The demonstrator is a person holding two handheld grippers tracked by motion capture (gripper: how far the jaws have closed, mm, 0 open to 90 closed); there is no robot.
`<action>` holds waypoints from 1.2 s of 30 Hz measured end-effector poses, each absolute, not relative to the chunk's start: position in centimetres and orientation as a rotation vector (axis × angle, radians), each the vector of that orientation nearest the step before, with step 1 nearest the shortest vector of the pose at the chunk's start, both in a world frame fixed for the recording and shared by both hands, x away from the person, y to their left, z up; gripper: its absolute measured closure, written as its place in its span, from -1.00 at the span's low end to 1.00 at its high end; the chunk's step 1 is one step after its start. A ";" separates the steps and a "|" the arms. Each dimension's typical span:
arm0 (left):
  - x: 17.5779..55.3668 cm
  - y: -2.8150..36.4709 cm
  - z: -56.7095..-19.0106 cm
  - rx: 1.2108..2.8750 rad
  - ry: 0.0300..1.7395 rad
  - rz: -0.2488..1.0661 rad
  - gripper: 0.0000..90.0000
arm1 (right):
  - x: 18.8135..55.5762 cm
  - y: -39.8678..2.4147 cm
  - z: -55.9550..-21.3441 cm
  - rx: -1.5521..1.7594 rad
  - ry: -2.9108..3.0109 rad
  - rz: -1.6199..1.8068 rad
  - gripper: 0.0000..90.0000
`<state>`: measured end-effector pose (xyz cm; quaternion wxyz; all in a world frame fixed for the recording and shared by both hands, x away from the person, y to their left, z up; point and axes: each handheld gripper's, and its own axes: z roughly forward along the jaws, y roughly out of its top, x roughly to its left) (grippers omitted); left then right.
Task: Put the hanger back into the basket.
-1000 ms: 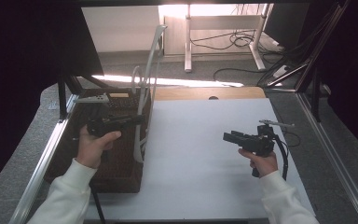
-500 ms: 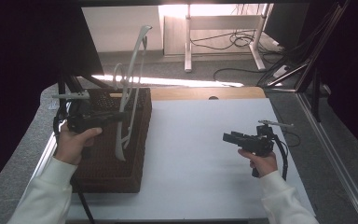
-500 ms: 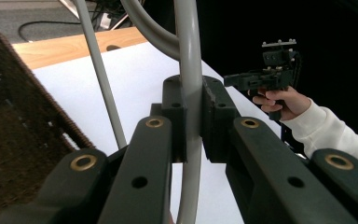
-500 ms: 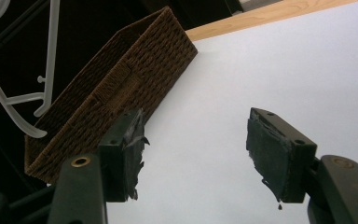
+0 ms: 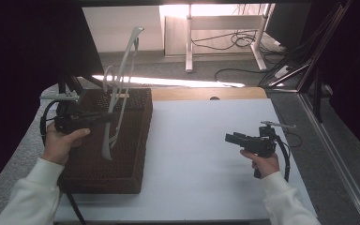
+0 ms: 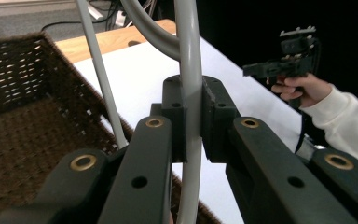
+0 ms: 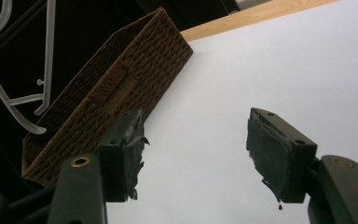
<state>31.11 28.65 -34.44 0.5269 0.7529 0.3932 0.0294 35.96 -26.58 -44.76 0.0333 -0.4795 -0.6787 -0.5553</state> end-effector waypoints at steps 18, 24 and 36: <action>32.1 31.5 -36.9 1.890 0.977 0.086 0.83 | 36.1 -26.8 -45.1 -1.493 -2.085 -1.690 -0.19; 31.9 32.3 -37.5 1.930 0.975 0.087 0.83 | 36.1 -26.8 -45.1 -1.496 -2.086 -1.686 -0.19; 31.3 33.9 -38.6 1.972 0.979 0.111 0.83 | 36.1 -26.7 -45.2 -1.496 -2.093 -1.681 -0.19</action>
